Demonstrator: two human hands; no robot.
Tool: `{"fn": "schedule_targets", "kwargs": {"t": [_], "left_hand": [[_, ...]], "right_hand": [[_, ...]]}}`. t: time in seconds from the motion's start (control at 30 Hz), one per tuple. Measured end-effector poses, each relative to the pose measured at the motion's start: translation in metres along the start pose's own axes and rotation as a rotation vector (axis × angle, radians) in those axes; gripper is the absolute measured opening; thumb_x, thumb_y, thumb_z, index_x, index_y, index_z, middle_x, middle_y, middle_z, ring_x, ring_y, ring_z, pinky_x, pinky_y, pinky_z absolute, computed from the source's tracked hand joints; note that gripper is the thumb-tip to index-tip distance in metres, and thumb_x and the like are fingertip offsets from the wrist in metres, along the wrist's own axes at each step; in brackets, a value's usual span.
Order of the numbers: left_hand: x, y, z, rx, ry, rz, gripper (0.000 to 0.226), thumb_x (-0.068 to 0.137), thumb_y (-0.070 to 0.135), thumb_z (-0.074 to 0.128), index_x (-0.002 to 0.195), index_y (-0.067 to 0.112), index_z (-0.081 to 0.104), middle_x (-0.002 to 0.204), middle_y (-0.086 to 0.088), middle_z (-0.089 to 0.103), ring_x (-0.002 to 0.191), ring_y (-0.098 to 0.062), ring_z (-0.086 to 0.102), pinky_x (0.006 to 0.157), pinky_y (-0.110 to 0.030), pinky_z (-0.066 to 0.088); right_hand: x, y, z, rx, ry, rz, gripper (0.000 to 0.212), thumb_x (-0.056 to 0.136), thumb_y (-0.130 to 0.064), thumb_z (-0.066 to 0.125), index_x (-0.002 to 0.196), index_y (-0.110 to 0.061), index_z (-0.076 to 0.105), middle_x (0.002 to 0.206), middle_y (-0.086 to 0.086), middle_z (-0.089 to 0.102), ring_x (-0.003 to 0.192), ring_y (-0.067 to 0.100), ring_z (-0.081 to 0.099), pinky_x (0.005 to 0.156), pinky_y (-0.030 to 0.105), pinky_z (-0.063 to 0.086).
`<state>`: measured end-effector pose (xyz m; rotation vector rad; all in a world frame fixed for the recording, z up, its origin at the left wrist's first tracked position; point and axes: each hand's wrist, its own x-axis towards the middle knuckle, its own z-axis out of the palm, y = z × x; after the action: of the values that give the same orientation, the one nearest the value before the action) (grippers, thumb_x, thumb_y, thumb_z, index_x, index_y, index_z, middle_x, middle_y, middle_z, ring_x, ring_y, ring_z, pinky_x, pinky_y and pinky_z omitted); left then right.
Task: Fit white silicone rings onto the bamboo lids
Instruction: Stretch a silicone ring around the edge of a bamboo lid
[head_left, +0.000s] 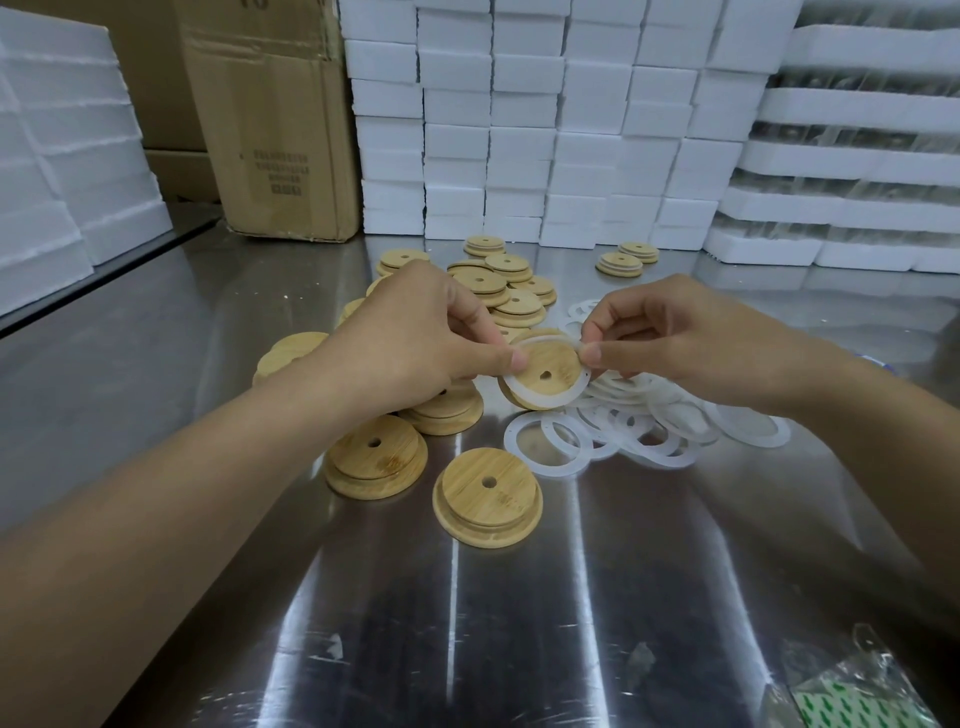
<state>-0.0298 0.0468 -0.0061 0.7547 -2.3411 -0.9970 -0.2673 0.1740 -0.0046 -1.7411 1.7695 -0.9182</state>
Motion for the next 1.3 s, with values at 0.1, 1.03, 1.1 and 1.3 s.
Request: {"fn": "schedule_targets", "kwargs": {"t": [0.1,1.03,1.1,1.3], "left_hand": [[0.000,-0.001,0.000,0.007,-0.011,0.010,0.021,0.079,0.041,0.092,0.076,0.021,0.085,0.070,-0.008,0.077,0.059,-0.012,0.056,0.060,-0.031,0.047],[0.005,-0.007,0.004,0.048,0.012,0.093,0.016,0.081,0.034,0.093,0.075,0.023,0.083,0.070,0.009,0.078,0.062,0.000,0.067,0.060,-0.015,0.050],[0.004,-0.006,0.005,0.062,0.028,0.100,0.016,0.081,0.032,0.093,0.074,0.023,0.082,0.069,0.010,0.077,0.061,0.003,0.066,0.058,-0.012,0.048],[-0.002,0.001,0.010,0.106,0.058,0.166,0.015,0.083,0.035,0.091,0.075,0.026,0.081,0.073,0.015,0.078,0.072,0.000,0.074,0.064,-0.013,0.056]], "right_hand": [[0.000,0.001,-0.004,0.003,-0.033,0.009,0.012,0.096,-0.023,0.075,0.099,-0.012,0.076,0.098,0.004,0.081,0.096,0.015,0.076,0.087,0.025,0.053],[0.000,0.003,-0.004,0.010,-0.033,-0.022,0.008,0.092,-0.020,0.080,0.093,-0.012,0.076,0.089,0.003,0.078,0.084,0.013,0.071,0.082,0.023,0.055],[0.000,0.003,-0.002,0.004,0.017,-0.044,0.013,0.089,-0.014,0.082,0.097,-0.011,0.073,0.094,0.004,0.078,0.092,0.020,0.075,0.082,0.024,0.057],[0.000,-0.006,0.017,-0.089,0.102,-0.118,0.024,0.092,-0.033,0.080,0.114,-0.031,0.073,0.106,-0.010,0.078,0.105,0.006,0.072,0.082,0.020,0.057]]}}
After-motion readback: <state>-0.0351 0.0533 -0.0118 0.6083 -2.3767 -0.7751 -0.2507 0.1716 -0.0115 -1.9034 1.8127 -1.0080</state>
